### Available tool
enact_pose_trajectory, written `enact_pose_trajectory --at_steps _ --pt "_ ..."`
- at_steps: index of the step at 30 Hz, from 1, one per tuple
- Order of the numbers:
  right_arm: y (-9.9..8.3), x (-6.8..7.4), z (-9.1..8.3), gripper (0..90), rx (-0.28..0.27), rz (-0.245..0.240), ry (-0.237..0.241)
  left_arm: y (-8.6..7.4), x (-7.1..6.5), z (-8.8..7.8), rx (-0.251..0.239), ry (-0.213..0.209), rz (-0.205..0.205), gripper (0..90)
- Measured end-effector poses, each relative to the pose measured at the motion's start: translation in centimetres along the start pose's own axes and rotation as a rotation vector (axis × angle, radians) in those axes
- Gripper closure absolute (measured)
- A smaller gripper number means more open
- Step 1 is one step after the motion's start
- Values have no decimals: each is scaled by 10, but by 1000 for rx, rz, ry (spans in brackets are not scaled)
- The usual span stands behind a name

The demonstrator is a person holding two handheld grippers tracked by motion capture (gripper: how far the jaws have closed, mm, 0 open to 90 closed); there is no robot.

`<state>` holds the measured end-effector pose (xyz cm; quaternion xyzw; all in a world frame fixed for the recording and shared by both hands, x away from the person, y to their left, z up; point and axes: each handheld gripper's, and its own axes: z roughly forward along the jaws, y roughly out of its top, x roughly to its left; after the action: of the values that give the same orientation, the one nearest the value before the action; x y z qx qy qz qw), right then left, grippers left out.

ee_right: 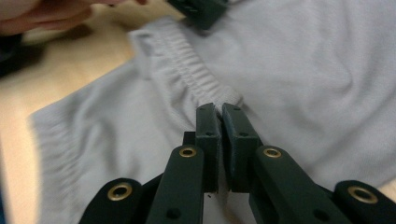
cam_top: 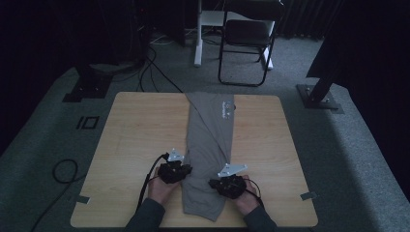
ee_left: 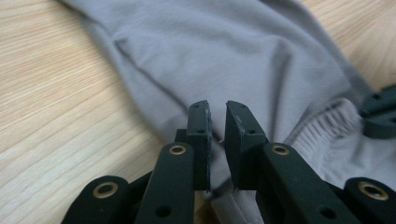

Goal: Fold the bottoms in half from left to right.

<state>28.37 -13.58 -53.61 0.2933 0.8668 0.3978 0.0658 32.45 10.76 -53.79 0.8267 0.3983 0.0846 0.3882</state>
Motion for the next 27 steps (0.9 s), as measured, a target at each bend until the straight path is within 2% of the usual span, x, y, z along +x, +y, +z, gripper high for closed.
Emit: enact_pose_trajectory --at_steps 7,11,13,17,20,23,27 --pt "-16 20 -22 854 -7 -86 56 1 -19 -1 -11 -29 42 795" --pt "-24 23 -30 833 8 -94 83 -5 -24 1 8 -38 57 789" --pt "-26 22 -32 764 -1 -85 103 -10 -26 2 15 -36 57 788" --pt "-24 14 -31 682 -24 -39 48 -19 -31 -1 17 -54 47 787" --pt "-21 6 -24 608 -3 12 10 -24 -35 -6 15 -65 49 785" --pt "-21 6 -18 600 1 31 2 -29 -39 -11 24 -63 56 782" --pt "-18 5 -19 618 -40 62 -70 -35 -43 -15 28 -66 62 774"
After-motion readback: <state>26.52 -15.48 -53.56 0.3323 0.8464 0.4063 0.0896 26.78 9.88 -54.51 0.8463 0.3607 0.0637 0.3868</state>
